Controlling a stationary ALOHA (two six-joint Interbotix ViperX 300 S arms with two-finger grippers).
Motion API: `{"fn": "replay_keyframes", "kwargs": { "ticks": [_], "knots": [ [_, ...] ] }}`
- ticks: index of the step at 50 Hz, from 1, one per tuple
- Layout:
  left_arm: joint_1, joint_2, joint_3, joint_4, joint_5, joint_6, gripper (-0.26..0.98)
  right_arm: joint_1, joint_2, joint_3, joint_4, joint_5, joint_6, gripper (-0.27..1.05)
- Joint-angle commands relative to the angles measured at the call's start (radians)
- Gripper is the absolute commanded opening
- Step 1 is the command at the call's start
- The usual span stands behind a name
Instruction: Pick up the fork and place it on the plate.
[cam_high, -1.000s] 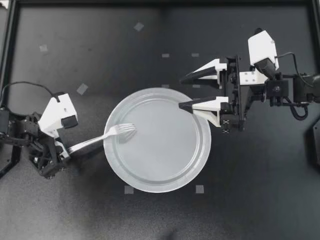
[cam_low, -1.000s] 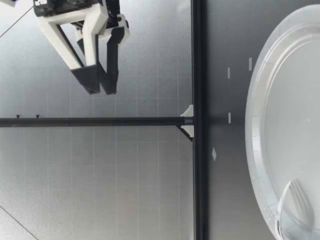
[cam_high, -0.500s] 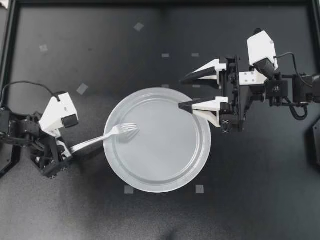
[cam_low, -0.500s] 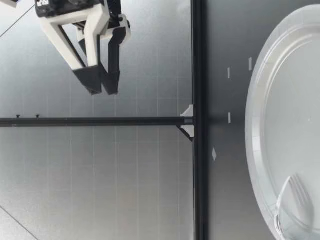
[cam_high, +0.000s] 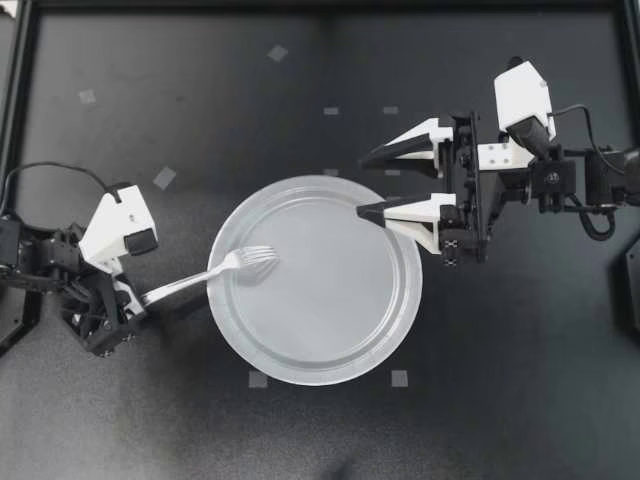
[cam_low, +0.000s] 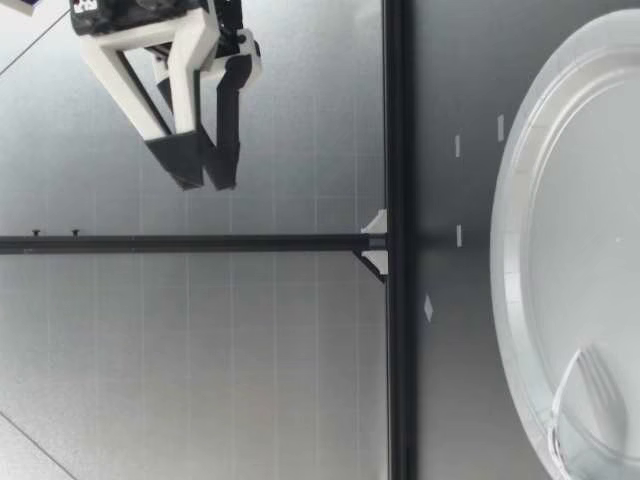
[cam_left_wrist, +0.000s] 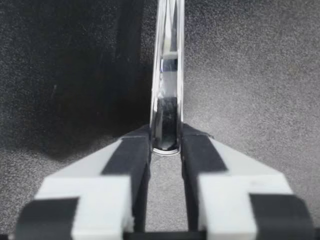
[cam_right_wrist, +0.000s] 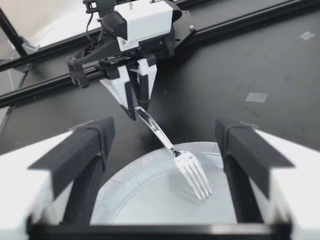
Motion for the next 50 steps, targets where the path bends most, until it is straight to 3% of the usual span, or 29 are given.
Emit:
{"fn": "replay_keyframes", "kwargs": {
  "ticks": [1, 10, 25, 36, 50],
  "knots": [
    [-0.003, -0.006, -0.02, -0.003, -0.005, 0.002, 0.35, -0.008, -0.006, -0.026, 0.003, -0.008, 0.002, 0.76],
    [-0.003, -0.005, -0.015, -0.003, -0.006, -0.002, 0.55, -0.008, -0.005, -0.026, 0.002, -0.008, 0.006, 0.76],
    [-0.002, -0.009, -0.026, -0.002, 0.002, 0.008, 0.55, -0.008, -0.005, -0.026, 0.002, -0.009, 0.015, 0.76],
    [-0.003, -0.064, -0.083, 0.011, -0.018, 0.043, 0.56, -0.008, -0.014, -0.032, 0.0, -0.009, 0.009, 0.76],
    [-0.003, -0.187, -0.112, 0.023, -0.166, 0.14, 0.56, -0.008, -0.028, -0.048, -0.018, -0.011, -0.011, 0.75]
  ]
}}
